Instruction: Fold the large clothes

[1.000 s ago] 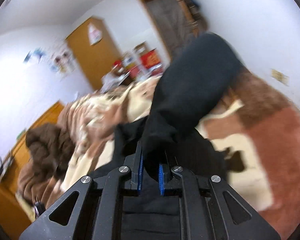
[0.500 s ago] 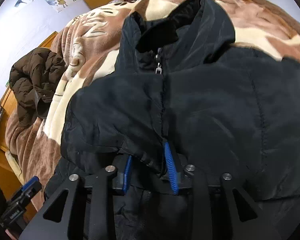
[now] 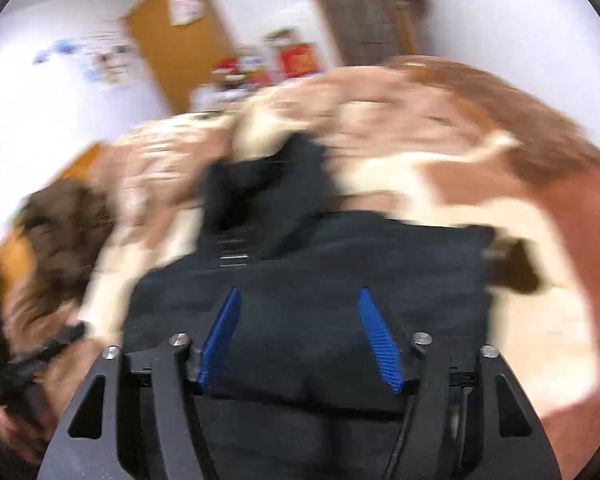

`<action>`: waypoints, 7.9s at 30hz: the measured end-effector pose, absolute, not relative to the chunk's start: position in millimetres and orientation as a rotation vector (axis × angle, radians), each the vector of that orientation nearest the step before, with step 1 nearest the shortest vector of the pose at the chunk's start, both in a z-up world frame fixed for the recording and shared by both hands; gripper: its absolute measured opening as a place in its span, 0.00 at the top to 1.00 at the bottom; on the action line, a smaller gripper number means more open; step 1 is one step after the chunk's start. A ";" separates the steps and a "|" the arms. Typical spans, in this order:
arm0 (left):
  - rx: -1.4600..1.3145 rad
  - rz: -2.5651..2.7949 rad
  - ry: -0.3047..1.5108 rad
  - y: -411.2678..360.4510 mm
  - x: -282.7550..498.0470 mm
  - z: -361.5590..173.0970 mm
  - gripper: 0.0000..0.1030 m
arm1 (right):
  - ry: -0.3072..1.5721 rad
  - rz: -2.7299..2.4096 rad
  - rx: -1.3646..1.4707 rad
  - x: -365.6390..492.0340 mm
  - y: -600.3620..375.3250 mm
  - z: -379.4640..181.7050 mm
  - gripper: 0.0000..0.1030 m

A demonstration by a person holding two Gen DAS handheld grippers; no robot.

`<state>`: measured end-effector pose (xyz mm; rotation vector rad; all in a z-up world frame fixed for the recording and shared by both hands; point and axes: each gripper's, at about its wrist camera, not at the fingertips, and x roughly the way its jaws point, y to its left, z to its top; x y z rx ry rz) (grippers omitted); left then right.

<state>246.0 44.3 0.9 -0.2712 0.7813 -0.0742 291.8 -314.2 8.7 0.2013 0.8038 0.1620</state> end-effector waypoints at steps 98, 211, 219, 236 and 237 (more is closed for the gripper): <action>-0.109 -0.068 0.771 36.6 114.5 63.0 0.52 | 0.522 0.207 -0.182 166.2 -175.5 126.6 0.63; -0.315 -0.194 0.975 40.8 250.6 -82.5 0.89 | 1.023 0.409 -0.002 265.4 -163.9 -64.4 0.69; -0.376 -0.203 1.018 43.6 247.6 -108.2 0.89 | 1.085 0.384 0.035 279.8 -179.8 -91.2 0.74; -0.309 -0.066 0.934 90.4 324.0 -91.1 0.80 | 0.954 0.219 0.100 338.9 -252.9 -81.4 0.70; -0.282 -0.065 0.926 84.0 321.0 -94.4 0.80 | 0.946 0.217 0.103 335.2 -257.6 -84.0 0.70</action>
